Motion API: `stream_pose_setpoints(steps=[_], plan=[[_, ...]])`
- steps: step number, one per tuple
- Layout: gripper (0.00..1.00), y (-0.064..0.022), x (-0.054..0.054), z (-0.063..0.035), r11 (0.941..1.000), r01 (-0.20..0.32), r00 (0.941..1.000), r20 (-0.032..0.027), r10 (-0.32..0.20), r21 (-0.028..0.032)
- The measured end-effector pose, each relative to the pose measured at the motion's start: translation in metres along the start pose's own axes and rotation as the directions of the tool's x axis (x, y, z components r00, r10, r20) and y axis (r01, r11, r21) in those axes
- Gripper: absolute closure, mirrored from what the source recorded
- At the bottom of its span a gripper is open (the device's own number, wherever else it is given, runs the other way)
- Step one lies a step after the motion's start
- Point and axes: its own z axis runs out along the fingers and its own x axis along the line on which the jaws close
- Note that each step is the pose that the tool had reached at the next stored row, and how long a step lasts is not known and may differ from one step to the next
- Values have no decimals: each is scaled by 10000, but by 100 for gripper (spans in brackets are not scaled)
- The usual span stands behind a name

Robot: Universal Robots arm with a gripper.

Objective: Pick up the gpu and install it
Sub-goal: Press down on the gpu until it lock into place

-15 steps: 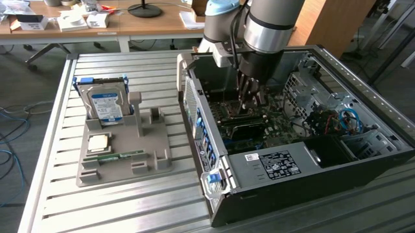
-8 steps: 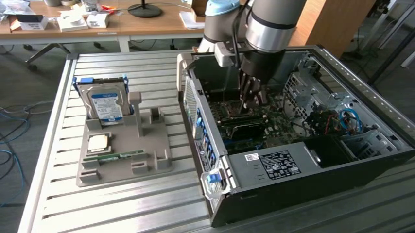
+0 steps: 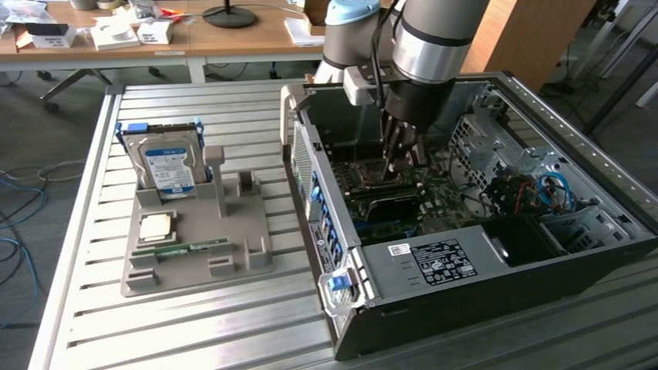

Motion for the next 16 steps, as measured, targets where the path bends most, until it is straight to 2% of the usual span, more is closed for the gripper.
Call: stream_pose_setpoints(steps=[4,9,16], plan=[[89,-1,0,-2,10000,1,10000,0,-1,0],[89,-2,-3,-70,10000,1,10000,0,-1,0],[89,-2,-3,-76,10000,1,10000,0,-1,0]])
